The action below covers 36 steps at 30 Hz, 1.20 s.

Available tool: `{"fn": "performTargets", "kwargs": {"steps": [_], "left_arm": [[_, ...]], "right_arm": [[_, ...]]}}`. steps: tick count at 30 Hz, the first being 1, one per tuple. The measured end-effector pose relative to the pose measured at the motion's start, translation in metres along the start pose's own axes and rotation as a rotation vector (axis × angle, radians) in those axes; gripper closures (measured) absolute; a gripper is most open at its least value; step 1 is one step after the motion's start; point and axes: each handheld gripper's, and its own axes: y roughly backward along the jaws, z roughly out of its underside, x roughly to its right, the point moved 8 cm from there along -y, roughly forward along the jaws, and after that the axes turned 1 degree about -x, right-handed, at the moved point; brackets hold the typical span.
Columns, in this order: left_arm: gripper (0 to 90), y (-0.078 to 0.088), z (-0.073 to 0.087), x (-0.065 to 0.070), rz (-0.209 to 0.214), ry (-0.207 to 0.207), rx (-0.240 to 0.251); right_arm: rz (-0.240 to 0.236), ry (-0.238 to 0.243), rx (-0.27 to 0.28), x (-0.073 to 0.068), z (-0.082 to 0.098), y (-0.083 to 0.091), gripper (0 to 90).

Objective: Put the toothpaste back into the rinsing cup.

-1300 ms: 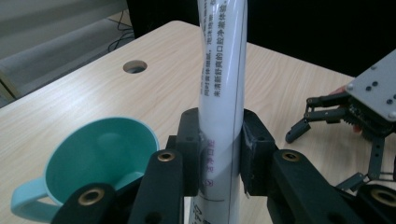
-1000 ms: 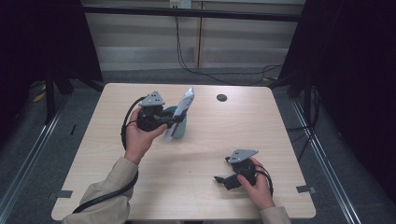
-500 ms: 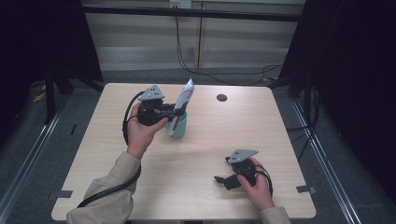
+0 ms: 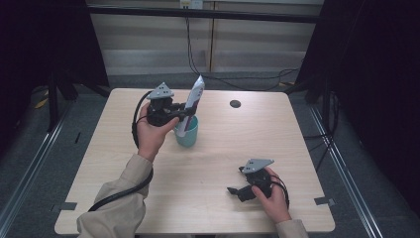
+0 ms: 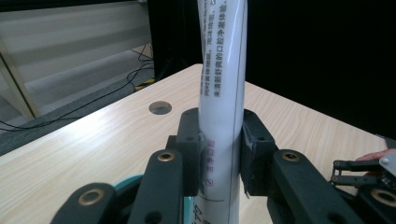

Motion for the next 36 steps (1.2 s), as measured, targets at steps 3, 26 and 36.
{"fn": "performTargets", "kwargs": {"steps": [3,26,36], "left_arm": [[73.1,-0.002,-0.002,-0.001,0.000,0.006,0.003],[72.9,-0.022,0.006,-0.026,-0.054,0.035,0.017],[72.7,-0.029,0.013,-0.037,-0.080,0.035,0.020]], "right_arm": [[0.000,-0.001,0.000,0.000,0.000,0.000,11.3],[-0.002,0.000,0.001,0.000,0.000,0.000,11.2],[-0.001,0.000,0.001,0.000,0.000,0.000,11.3]]}}
